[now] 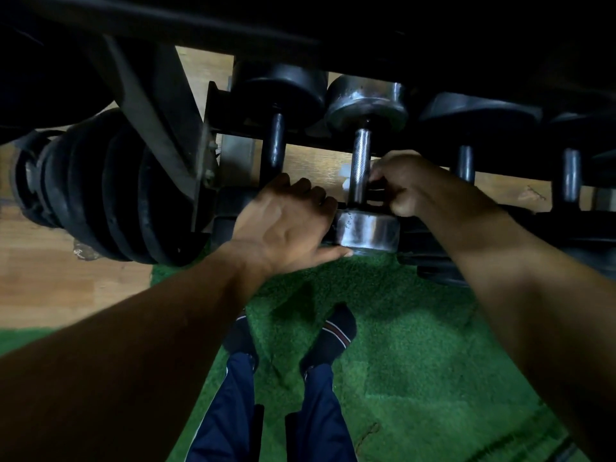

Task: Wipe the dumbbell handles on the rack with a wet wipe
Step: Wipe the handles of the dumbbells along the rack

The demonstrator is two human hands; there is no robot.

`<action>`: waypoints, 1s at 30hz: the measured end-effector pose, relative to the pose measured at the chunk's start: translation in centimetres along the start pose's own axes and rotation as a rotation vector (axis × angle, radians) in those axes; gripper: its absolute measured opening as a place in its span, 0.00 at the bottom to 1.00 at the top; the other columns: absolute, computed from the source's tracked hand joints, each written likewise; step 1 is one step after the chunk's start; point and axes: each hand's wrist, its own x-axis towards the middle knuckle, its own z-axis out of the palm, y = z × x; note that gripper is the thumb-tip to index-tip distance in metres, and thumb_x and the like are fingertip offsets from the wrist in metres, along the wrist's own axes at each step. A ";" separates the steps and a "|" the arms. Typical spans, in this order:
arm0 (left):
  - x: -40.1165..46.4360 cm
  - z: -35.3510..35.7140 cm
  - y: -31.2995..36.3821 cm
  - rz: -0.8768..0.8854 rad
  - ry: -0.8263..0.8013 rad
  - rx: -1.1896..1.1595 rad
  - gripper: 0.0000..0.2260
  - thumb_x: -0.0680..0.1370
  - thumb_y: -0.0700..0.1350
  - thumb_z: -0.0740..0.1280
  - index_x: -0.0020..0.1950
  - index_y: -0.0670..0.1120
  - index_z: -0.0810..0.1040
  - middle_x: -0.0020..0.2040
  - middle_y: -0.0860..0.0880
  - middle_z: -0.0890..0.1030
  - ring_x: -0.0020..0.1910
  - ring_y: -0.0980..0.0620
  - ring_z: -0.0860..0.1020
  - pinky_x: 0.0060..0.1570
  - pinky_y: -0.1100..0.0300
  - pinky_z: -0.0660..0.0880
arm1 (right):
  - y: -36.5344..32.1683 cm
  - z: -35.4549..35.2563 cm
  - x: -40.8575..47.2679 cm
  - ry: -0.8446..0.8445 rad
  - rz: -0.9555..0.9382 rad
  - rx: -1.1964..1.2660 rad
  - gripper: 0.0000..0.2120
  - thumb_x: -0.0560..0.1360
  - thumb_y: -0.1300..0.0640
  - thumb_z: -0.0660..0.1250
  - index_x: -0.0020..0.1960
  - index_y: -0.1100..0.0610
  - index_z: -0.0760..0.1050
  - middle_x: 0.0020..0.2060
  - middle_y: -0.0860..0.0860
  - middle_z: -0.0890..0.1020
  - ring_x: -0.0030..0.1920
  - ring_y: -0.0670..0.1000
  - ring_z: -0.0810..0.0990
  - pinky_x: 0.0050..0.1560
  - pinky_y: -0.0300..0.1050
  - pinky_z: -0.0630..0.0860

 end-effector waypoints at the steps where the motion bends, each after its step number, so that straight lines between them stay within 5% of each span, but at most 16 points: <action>1: 0.0 0.0 0.0 -0.002 0.000 -0.003 0.36 0.77 0.76 0.51 0.59 0.47 0.77 0.55 0.47 0.80 0.55 0.45 0.77 0.58 0.48 0.70 | -0.3 0.0 -0.1 0.000 0.023 0.038 0.13 0.73 0.71 0.56 0.44 0.62 0.78 0.41 0.61 0.81 0.43 0.62 0.82 0.50 0.58 0.81; 3: 0.0 -0.1 0.0 -0.006 0.006 -0.001 0.35 0.77 0.76 0.51 0.59 0.47 0.77 0.55 0.47 0.80 0.55 0.45 0.77 0.58 0.48 0.70 | -0.7 0.3 0.0 0.018 0.032 0.171 0.13 0.74 0.67 0.56 0.50 0.64 0.79 0.46 0.62 0.84 0.45 0.62 0.84 0.46 0.60 0.82; 6: 0.0 -0.1 0.1 0.000 0.010 0.008 0.35 0.77 0.76 0.51 0.58 0.47 0.78 0.54 0.46 0.80 0.54 0.45 0.77 0.57 0.48 0.70 | -1.0 1.2 0.4 0.091 0.028 0.397 0.07 0.74 0.68 0.56 0.46 0.65 0.73 0.42 0.63 0.81 0.37 0.60 0.80 0.40 0.59 0.83; 10: 0.0 -0.1 0.0 0.001 0.011 0.006 0.35 0.77 0.76 0.52 0.57 0.46 0.78 0.53 0.46 0.81 0.53 0.45 0.78 0.57 0.48 0.71 | -0.5 1.9 0.3 0.126 -0.010 0.486 0.07 0.74 0.69 0.57 0.43 0.66 0.74 0.38 0.62 0.76 0.37 0.58 0.77 0.45 0.55 0.79; 14: 0.1 -0.2 0.0 0.001 0.014 -0.012 0.35 0.77 0.75 0.52 0.56 0.46 0.79 0.52 0.46 0.81 0.53 0.44 0.78 0.56 0.48 0.70 | 0.2 1.1 -0.8 0.035 -0.048 0.281 0.23 0.78 0.67 0.57 0.28 0.60 0.80 0.27 0.56 0.80 0.31 0.55 0.80 0.42 0.50 0.81; 19: 0.0 -0.2 -0.1 -0.003 0.008 -0.022 0.35 0.77 0.75 0.52 0.58 0.46 0.78 0.53 0.46 0.81 0.54 0.44 0.77 0.58 0.47 0.70 | 1.5 0.0 -0.3 0.019 -0.212 -0.276 0.07 0.73 0.67 0.63 0.38 0.61 0.75 0.35 0.59 0.80 0.37 0.58 0.82 0.42 0.53 0.80; 23: -0.1 -0.2 -0.1 -0.004 0.008 -0.026 0.35 0.77 0.75 0.52 0.58 0.46 0.78 0.54 0.46 0.81 0.55 0.44 0.77 0.59 0.47 0.70 | 1.3 -1.1 -1.1 0.179 -0.610 -0.974 0.11 0.76 0.59 0.65 0.35 0.58 0.75 0.36 0.57 0.79 0.41 0.59 0.81 0.33 0.37 0.69; 26: -0.1 -0.3 -0.1 -0.001 0.002 -0.016 0.36 0.77 0.75 0.51 0.58 0.46 0.78 0.54 0.46 0.80 0.55 0.44 0.77 0.59 0.47 0.69 | -0.3 -1.2 -2.5 0.251 -0.948 -0.956 0.10 0.80 0.59 0.63 0.42 0.58 0.80 0.41 0.54 0.84 0.46 0.53 0.83 0.38 0.27 0.67; 27: -0.1 -0.3 -0.1 0.002 -0.001 -0.010 0.36 0.77 0.75 0.50 0.58 0.46 0.78 0.54 0.46 0.80 0.54 0.44 0.77 0.58 0.47 0.69 | -0.7 -0.9 -2.2 0.245 -1.059 -0.893 0.10 0.80 0.60 0.63 0.46 0.60 0.81 0.44 0.53 0.85 0.47 0.51 0.84 0.43 0.27 0.71; 30: -0.1 -0.4 0.0 -0.002 -0.005 0.004 0.36 0.77 0.75 0.49 0.58 0.46 0.77 0.54 0.46 0.80 0.54 0.44 0.77 0.57 0.47 0.69 | -1.4 0.1 -0.4 0.223 -1.275 -1.015 0.12 0.78 0.62 0.62 0.57 0.57 0.82 0.53 0.55 0.83 0.55 0.54 0.82 0.57 0.50 0.78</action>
